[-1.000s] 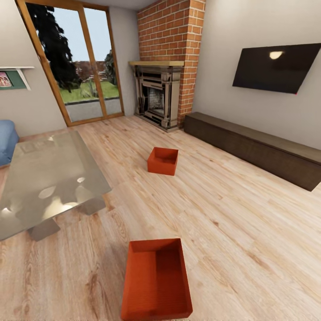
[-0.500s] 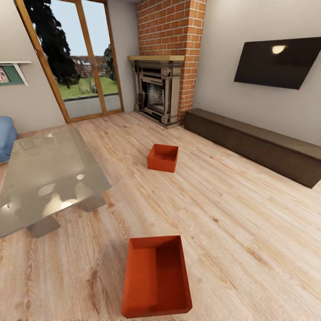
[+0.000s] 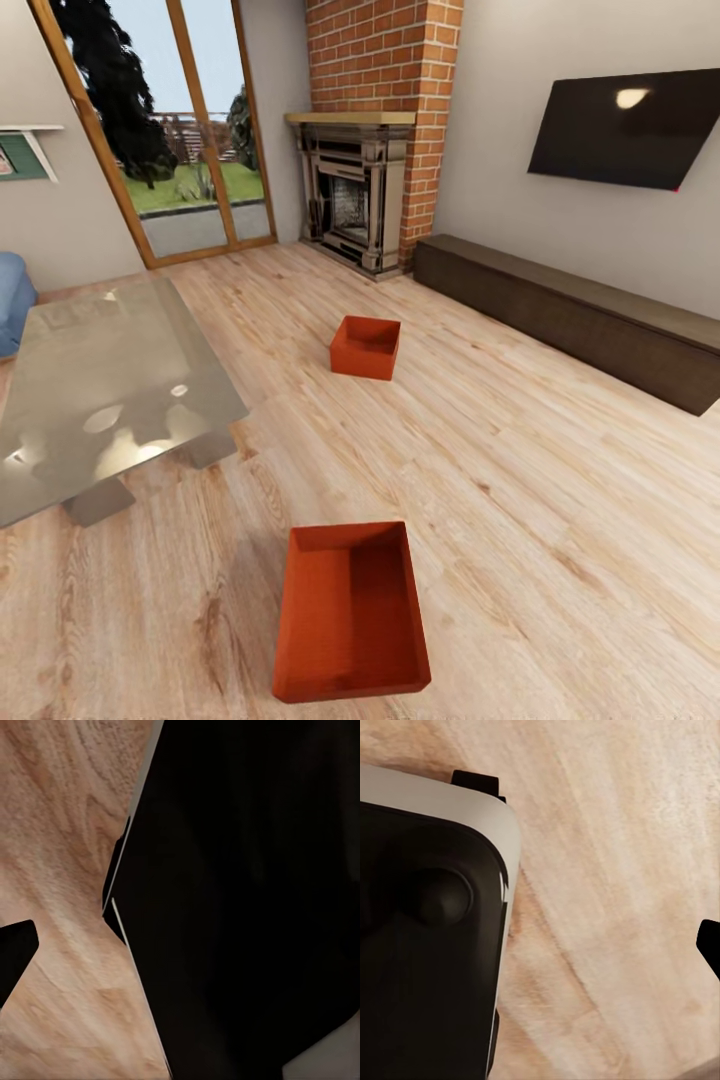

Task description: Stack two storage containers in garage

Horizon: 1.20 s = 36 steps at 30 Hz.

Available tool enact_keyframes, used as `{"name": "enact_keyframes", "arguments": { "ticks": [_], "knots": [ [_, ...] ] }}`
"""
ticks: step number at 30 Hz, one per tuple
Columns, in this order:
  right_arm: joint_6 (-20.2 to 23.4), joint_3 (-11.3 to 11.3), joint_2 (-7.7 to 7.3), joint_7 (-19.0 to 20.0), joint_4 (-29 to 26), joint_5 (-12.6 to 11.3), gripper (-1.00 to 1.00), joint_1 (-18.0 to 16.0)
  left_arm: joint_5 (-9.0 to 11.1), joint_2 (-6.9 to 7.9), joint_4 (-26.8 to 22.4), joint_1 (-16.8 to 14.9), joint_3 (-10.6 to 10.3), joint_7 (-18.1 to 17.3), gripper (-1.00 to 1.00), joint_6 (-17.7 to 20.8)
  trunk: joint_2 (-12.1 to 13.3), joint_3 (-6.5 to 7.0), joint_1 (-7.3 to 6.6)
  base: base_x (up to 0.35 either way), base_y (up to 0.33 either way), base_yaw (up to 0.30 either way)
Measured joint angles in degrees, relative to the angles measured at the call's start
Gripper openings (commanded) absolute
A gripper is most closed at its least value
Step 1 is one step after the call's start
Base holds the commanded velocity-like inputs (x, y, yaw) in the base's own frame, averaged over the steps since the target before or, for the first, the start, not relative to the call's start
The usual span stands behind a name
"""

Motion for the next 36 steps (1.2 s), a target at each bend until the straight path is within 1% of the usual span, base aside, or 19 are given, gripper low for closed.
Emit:
{"name": "enact_keyframes", "arguments": {
  "ticks": [23, 29, 36],
  "knots": [
    [0.0, 0.0, -0.12, 0.0, 0.0, 0.0, 1.0, 0.0, 0.0, 0.01, -0.06, 0.0, 0.01, 0.0, 1.0, 0.0, 0.0, -2.08, 0.0, 0.0, 0.0, 0.0],
    [0.05, 0.11, 0.11, 0.01, 0.0, 0.07, 1.0, 0.0, 0.0, 0.02, -0.04, 0.0, 0.01, 0.0, 1.0, 0.0, 0.0, -2.63, 0.0, 0.0, 0.0, 0.0],
    [0.0, -0.01, -0.13, 0.0, 0.0, -0.06, 1.0, 0.0, 0.0, 0.01, -0.05, 0.0, 0.0, 0.0, 1.0, 0.0, 0.0, -3.26, 0.0, 0.0, 0.0, 0.0]
  ]
}}
